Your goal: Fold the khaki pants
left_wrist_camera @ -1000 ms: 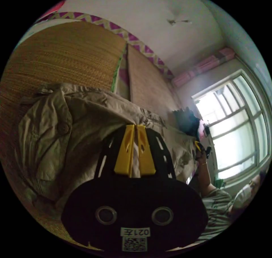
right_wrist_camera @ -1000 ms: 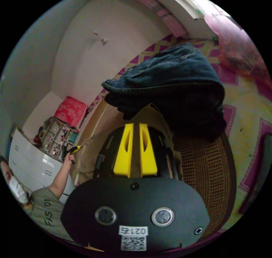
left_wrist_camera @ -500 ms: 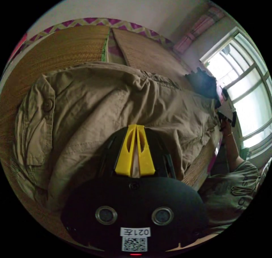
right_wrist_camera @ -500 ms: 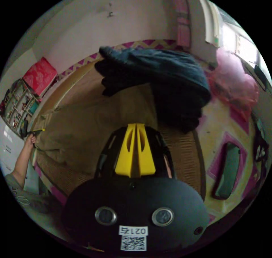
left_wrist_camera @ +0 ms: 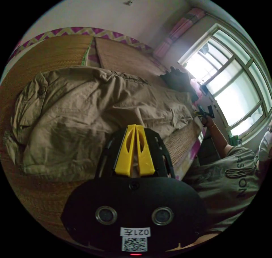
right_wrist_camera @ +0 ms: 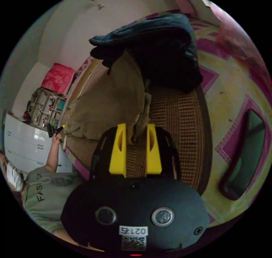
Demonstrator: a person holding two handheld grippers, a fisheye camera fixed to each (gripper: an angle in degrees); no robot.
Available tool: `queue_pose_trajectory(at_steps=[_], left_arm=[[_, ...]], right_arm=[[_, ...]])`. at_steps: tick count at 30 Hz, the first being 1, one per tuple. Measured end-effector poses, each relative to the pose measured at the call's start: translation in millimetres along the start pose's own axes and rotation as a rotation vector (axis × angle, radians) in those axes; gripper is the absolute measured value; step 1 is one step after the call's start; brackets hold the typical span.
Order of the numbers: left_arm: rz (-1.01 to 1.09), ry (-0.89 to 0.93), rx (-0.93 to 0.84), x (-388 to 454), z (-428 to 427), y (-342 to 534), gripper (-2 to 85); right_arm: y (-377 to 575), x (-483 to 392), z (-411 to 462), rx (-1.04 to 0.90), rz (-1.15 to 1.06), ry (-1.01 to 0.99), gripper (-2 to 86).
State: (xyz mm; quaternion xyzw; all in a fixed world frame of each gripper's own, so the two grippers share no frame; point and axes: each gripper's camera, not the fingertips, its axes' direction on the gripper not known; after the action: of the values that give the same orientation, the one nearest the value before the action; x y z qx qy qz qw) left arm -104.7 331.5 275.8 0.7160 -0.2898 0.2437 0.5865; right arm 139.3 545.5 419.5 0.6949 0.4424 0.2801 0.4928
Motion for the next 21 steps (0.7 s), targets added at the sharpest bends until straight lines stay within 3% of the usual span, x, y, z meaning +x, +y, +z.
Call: queue_pose_trajectory(at_steps=[5,10,16,21], left_arm=[[-0.125,0.069,0.009,-31,-3,16,-1.0],[-0.165,0.187,0.086,-50,-20,35,-1.0],[-0.074,0.265,0.182,-40,-48,59,-1.0],[-0.063,0.348,0.256,-29,-72,95,-1.0]], right_arm=[[-16,-16,17,0.034,0.113,-0.088,1.5],[-32,-114,-11,0.158,-0.027,-0.118,0.7],[-77,-365,47,0.12,-0.457,0.104,0.5],[-77,-575,225,0.004,-0.854,0.309,0.4]])
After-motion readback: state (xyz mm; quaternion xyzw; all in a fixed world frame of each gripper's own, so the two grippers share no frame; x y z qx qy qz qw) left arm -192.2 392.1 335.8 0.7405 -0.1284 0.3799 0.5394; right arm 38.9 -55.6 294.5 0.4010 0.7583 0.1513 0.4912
